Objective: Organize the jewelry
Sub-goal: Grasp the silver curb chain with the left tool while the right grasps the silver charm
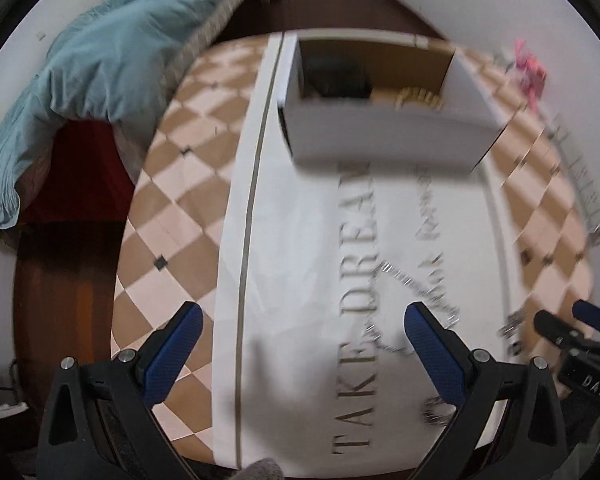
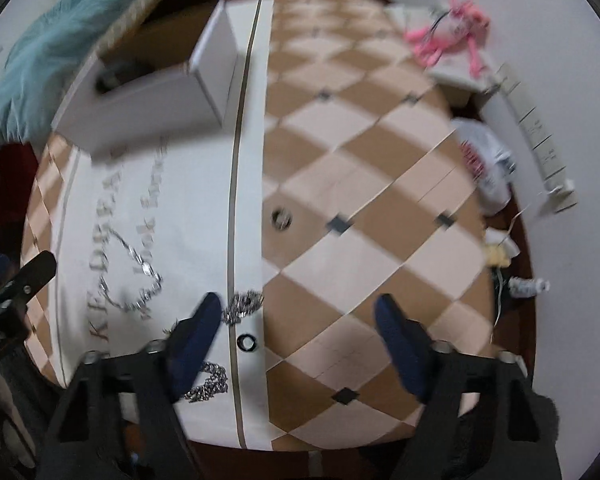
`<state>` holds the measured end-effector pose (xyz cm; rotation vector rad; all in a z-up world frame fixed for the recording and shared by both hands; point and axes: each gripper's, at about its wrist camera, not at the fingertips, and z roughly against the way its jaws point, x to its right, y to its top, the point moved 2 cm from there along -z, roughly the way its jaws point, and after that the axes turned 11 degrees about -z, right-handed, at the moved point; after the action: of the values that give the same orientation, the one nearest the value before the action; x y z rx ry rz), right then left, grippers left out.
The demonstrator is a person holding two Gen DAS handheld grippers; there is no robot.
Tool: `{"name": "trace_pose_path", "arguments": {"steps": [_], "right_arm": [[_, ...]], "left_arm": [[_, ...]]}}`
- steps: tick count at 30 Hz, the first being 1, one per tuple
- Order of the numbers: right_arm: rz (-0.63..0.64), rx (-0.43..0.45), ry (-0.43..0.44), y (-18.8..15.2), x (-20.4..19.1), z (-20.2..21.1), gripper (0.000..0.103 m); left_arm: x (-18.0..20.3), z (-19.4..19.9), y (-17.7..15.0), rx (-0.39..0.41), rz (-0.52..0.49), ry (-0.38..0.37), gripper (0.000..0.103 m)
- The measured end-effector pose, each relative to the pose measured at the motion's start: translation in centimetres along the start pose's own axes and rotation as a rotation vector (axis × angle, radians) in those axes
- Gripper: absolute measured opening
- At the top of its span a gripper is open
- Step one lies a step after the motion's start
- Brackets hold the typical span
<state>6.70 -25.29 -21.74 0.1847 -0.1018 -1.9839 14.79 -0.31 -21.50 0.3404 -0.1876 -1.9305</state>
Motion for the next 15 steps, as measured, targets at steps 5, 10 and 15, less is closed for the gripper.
{"name": "trace_pose_path", "arguments": {"steps": [5, 10, 15], "right_arm": [[0.028, -0.069, 0.014, -0.4, -0.9, -1.9, 0.056], [0.076, -0.062, 0.005, -0.8, -1.9, -1.9, 0.047], [0.116, -0.006, 0.021, -1.7, -2.6, -1.3, 0.027]], "left_arm": [[-0.1, -1.8, -0.7, -0.093, 0.002, -0.026, 0.103], [0.3, -2.2, -1.4, -0.086, -0.009, -0.036, 0.103], [0.9, -3.1, -2.5, -0.097, -0.006, -0.039, 0.103]]}}
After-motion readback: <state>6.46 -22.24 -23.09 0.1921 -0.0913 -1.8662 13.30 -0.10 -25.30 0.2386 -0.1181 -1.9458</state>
